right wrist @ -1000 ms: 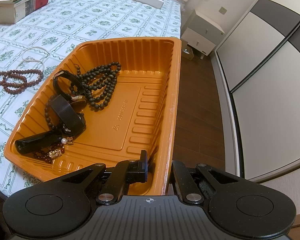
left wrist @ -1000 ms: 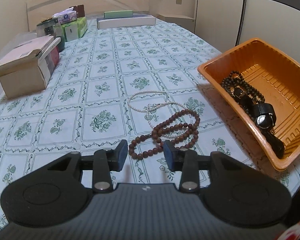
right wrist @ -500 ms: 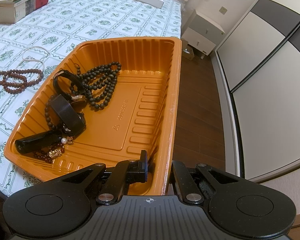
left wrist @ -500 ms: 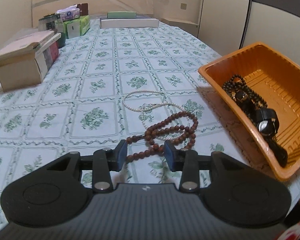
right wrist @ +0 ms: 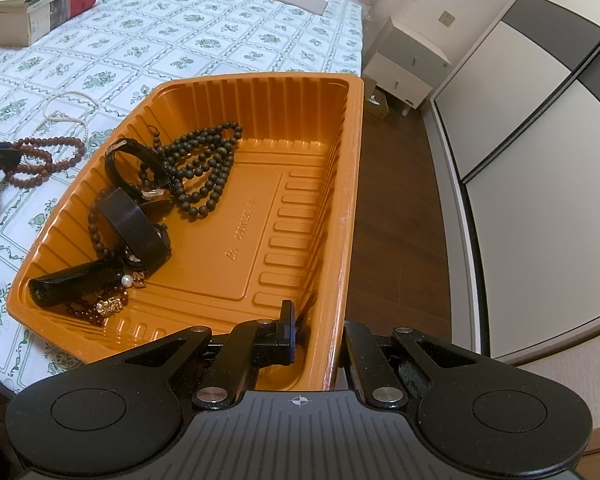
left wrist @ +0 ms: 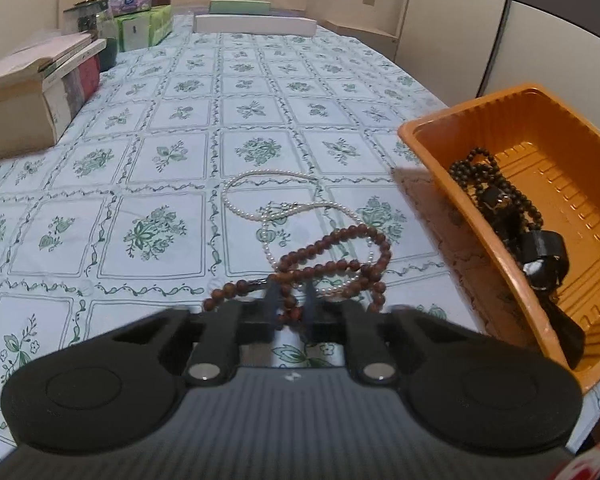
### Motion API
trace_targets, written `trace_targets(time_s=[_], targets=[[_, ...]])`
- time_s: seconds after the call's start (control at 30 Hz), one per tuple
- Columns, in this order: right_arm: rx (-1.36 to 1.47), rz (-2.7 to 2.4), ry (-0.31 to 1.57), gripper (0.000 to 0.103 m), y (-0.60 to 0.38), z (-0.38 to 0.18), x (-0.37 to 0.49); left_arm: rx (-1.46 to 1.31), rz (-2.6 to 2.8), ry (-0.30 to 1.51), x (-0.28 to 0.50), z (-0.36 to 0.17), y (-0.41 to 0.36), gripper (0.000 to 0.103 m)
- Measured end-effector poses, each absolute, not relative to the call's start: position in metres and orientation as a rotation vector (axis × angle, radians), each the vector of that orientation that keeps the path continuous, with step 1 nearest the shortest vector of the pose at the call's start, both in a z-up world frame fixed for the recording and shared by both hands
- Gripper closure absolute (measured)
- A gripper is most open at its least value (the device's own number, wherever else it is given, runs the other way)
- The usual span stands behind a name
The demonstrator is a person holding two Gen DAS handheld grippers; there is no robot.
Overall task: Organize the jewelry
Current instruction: 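Grasp the brown wooden bead bracelet with the left gripper, then lift the brown bead bracelet into the orange tray and release it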
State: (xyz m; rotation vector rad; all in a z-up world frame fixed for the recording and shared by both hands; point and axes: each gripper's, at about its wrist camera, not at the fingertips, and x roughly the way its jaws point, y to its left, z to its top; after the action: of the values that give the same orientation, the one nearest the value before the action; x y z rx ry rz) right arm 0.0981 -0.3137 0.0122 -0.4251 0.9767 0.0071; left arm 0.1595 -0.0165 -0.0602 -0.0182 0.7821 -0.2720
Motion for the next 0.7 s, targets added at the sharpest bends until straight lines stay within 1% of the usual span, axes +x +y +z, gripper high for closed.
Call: trace_targets(time_s=[0.2,0.7], targets=[[-0.427,0.008,0.975,0.098,-0.315,0.012,0.098,0.054,-0.303,0.730,0.154,-0.032,-0.013,0.097],[-0.430,0.006,0.974,0.098,-0.314,0.013,0.098,0.120,-0.355,0.499,0.165,0.095,0.017,0.097]])
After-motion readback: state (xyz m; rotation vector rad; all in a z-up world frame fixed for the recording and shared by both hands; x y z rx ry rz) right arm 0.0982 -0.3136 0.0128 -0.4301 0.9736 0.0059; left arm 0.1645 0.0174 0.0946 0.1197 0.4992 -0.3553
